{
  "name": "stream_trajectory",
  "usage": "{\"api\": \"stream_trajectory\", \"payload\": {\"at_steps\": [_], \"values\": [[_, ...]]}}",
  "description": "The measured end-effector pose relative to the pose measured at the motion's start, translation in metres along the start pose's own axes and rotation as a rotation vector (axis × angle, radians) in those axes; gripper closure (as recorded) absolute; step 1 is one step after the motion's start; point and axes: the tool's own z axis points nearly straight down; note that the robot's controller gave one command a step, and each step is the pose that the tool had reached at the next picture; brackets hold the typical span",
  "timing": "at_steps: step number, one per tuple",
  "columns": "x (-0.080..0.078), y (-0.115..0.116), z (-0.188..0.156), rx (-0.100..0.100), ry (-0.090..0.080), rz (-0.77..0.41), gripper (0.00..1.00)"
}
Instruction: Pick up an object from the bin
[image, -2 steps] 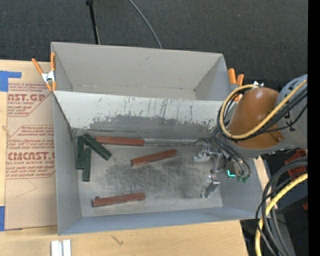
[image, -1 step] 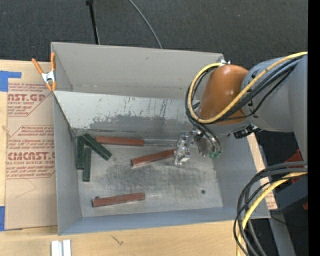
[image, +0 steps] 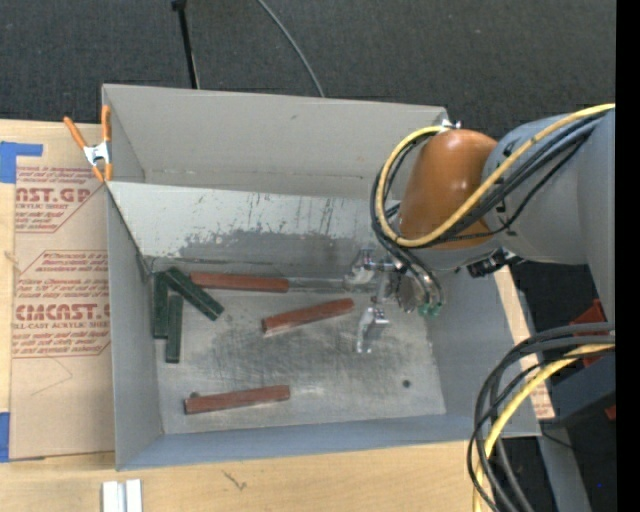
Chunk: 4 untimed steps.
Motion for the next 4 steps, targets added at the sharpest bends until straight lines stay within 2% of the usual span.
{"api": "stream_trajectory", "payload": {"at_steps": [1, 2, 3, 4], "values": [[0.000, 0.000, 0.000, 0.000, 0.000, 0.000, 0.00], [-0.014, 0.028, 0.040, 0.000, -0.022, 0.142, 1.00], [-0.009, 0.029, 0.043, 0.000, -0.003, 0.140, 0.00], [-0.014, 0.028, 0.040, -0.001, -0.021, 0.142, 1.00]]}}
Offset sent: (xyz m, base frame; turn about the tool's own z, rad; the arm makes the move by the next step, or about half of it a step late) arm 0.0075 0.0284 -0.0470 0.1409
